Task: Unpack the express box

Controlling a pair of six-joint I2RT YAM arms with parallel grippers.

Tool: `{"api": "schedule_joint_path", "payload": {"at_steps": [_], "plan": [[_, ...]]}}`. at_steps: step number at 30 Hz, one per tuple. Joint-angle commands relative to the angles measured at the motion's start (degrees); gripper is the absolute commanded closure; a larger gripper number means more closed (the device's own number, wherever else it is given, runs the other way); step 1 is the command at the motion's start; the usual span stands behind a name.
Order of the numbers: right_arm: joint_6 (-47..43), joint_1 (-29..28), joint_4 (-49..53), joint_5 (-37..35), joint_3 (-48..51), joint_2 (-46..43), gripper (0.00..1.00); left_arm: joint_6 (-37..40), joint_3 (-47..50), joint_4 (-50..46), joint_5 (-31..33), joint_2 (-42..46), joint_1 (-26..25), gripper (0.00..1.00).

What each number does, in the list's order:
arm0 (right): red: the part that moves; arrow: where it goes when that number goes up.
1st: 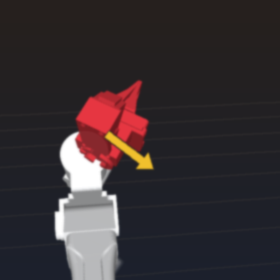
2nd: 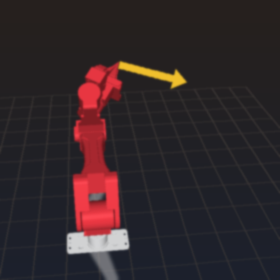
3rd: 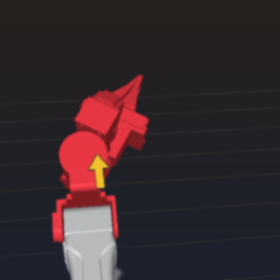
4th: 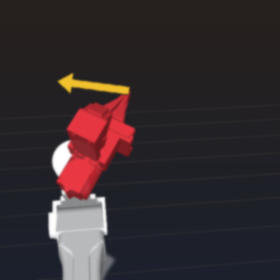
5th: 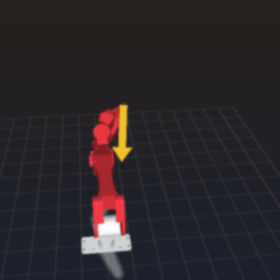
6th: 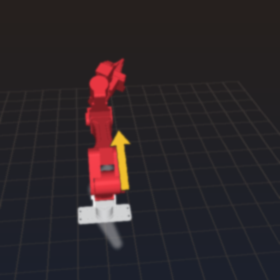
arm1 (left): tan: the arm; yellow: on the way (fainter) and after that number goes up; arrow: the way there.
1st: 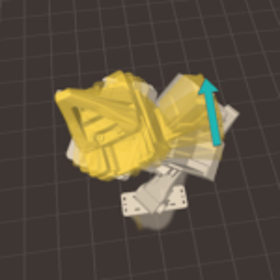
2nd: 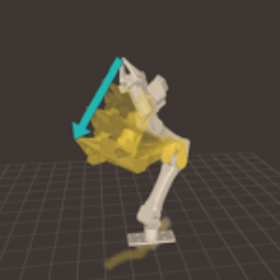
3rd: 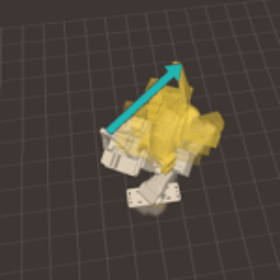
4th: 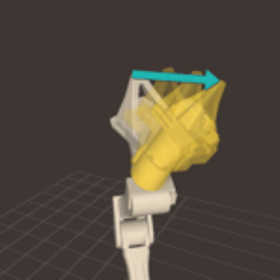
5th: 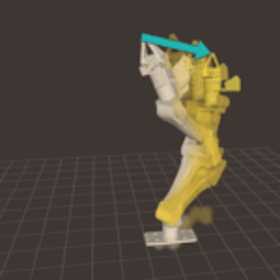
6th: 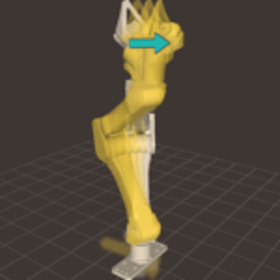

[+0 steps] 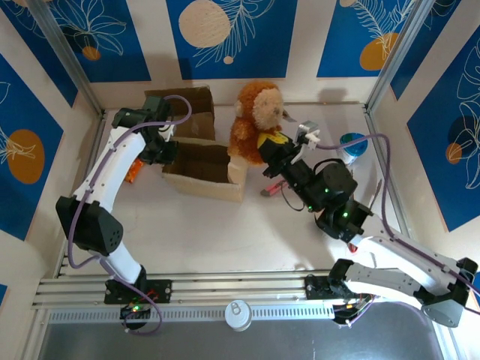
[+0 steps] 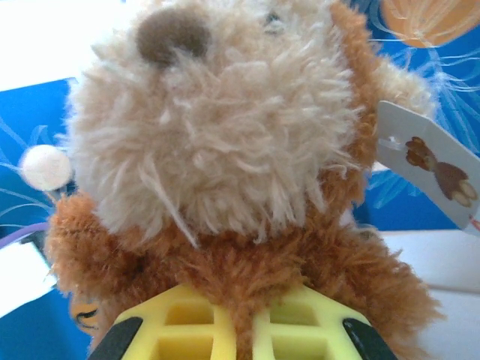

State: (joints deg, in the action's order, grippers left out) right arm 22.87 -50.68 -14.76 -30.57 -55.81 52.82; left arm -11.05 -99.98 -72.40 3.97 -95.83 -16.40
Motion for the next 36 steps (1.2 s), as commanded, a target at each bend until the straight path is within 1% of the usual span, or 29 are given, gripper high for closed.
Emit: {"api": "schedule_joint_path", "payload": {"at_steps": [1,2,5,8,10,12,13,14,17,18,20,24,29,36], "plan": [[4.33,5.80,18.86,-2.99,-7.34,-0.97,1.00,-1.23,-2.28,0.44,-1.93,-1.03,-0.22,0.98],[5.29,8.41,23.65,-2.22,-9.05,-0.24,1.00,-1.24,-2.94,0.42,-2.00,-1.10,-0.23,0.92],[5.95,16.43,32.39,1.63,-11.86,2.90,1.00,-1.17,-5.26,0.02,-2.24,-1.67,-0.29,0.78],[6.48,25.79,37.03,9.20,-14.10,8.84,1.00,-0.94,-7.80,-0.50,-2.81,-2.74,-0.23,0.69],[6.17,30.51,38.02,13.24,-15.65,14.00,1.00,-0.78,-9.26,-0.65,-3.09,-3.37,-0.27,0.64],[5.07,33.51,37.21,15.28,-16.75,19.19,1.00,-0.60,-10.47,-0.56,-3.09,-3.92,-0.22,0.58],[4.31,34.69,35.98,15.94,-17.35,21.78,1.00,-0.50,-11.15,-0.42,-3.00,-4.17,-0.22,0.54],[3.75,35.63,35.28,16.25,-18.31,24.48,1.00,-0.54,-11.69,-0.24,-3.00,-4.42,-0.29,0.48],[2.13,37.43,33.70,16.64,-22.06,32.65,1.00,-0.20,-13.07,0.51,-3.67,-4.63,-0.25,0.38],[1.89,37.91,33.24,16.71,-23.20,35.12,1.00,-0.06,-13.21,0.94,-3.85,-4.46,-0.26,0.29],[1.74,38.90,32.87,17.53,-26.42,40.53,1.00,0.41,-13.18,2.25,-4.21,-3.59,-0.28,0.01],[2.16,39.81,34.48,18.22,-32.91,50.42,1.00,1.31,-11.51,5.39,-4.63,-0.25,-0.37,0.00],[3.00,39.87,38.01,17.50,-40.54,61.28,1.00,2.26,-6.69,10.89,-5.43,6.66,-0.30,0.00],[7.42,40.38,45.42,16.19,-47.80,70.46,1.00,3.14,0.24,14.91,-6.23,16.07,-0.30,0.00]]}}
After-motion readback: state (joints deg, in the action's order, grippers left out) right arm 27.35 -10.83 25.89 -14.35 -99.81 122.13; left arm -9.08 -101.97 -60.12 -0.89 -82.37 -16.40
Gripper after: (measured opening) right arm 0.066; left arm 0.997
